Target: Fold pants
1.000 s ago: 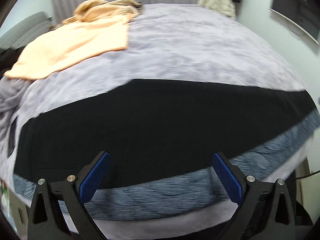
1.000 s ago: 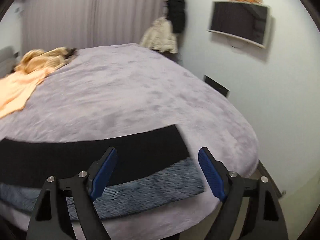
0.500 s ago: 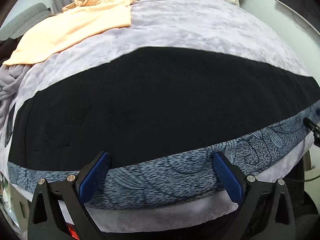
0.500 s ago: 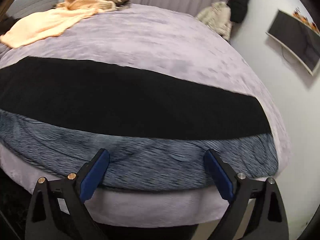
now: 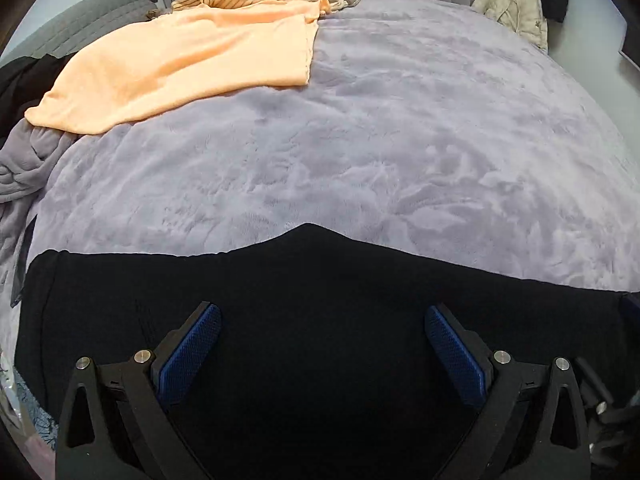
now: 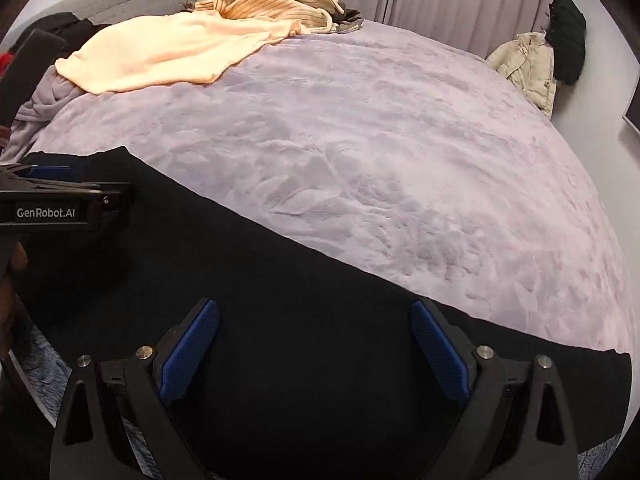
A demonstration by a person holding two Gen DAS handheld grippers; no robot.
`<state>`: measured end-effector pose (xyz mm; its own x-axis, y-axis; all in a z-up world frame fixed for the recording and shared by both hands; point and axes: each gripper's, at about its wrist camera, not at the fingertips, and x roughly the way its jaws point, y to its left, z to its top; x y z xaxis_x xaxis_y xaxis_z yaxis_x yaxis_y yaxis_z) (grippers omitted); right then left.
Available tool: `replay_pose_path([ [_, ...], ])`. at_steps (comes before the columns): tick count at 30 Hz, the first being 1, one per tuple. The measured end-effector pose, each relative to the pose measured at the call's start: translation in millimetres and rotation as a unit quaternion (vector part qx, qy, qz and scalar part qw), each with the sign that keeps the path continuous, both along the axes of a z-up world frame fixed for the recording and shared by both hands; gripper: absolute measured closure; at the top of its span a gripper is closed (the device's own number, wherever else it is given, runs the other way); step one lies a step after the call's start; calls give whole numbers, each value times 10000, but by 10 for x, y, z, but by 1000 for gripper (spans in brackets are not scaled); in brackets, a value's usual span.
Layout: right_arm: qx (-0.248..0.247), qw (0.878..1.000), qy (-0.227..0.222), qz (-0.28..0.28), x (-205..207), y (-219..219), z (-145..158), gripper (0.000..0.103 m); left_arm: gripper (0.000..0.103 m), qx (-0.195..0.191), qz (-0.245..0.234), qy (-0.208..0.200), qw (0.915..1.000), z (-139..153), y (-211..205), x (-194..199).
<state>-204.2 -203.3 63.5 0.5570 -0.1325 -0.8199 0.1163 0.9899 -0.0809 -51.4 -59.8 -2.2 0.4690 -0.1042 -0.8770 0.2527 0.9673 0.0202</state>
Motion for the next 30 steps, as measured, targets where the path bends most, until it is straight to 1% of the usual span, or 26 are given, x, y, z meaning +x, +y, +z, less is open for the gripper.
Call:
replay_pose_path([
  [2,-51,9992,-17,-391,-97,-338,15,5,1,-12,-70,-125,9999,-27,27,-73],
  [3,-14,9981,-21,-613,-182,-551,32,1,1,-2,-102,-157,9998,-24,5,-100],
  [4,80,9955,-45,-944,-321,-860,53,1,1,-4,-117,-173,9998,-36,17,-114],
  [5,90,9928,-41,-1194,-394,-1065,26,1,0,-11,-118,-163,9998,-29,-13,-73],
  [7,-82,9859,-20,-1671,-635,-1543,26,1,0,-25,-102,-121,9999,-56,-14,-30],
  [10,-348,9797,-67,-1971,-917,-2070,52,1,0,11,-95,-103,9999,-56,-33,-15],
  [11,-432,9758,-1,-2142,-984,-2174,64,1,0,38,-78,-95,9999,-36,-32,-22],
  [12,-422,9719,51,-2315,-1049,-2255,116,1,0,50,-41,-51,10000,-7,-23,-41],
  [13,-214,9691,-53,-2456,-1143,-2296,200,1,0,17,-16,19,10000,37,-19,-73],
  [15,7,9709,-377,-2363,-1255,-2131,342,1,0,-227,-253,77,9994,153,-64,-215],
  [16,-40,9744,-478,-2196,-1296,-1958,401,1,0,-270,-404,29,9988,210,-115,-317],
  [17,-189,9780,-573,-1998,-1324,-1745,446,1,0,-285,-605,-35,9978,260,-185,-440],
  [19,-246,9863,-714,-1466,-1287,-1310,462,1,0,-330,-1292,-34,9911,295,-385,-712],
  [21,-403,9914,-715,-1016,-1289,-918,404,1,0,-153,-1913,-122,9813,259,-600,-980],
  [23,-469,9939,-714,-692,-1334,-660,311,1,0,154,-2258,-276,9737,165,-739,-1129],
  [24,-491,9952,-612,-588,-1312,-619,244,1,0,366,-2290,-301,9723,91,-778,-1148],
  [25,-715,9951,-386,-567,-1275,-620,148,1,0,390,-2268,-254,9728,31,-769,-1122],
  [26,-940,9931,-255,-652,-1280,-673,98,1,0,237,-2216,-131,9748,16,-729,-1070],
  [27,-1000,9913,-257,-821,-1337,-790,92,1,0,103,-2122,8,9772,16,-687,-1010],
  [28,-1003,9877,-299,-1166,-1422,-925,137,1,0,39,-2017,87,9794,28,-646,-956],
  [30,-1156,9728,-310,-1981,-1585,-1239,249,0,0,61,-1937,67,9810,42,-615,-921],
])
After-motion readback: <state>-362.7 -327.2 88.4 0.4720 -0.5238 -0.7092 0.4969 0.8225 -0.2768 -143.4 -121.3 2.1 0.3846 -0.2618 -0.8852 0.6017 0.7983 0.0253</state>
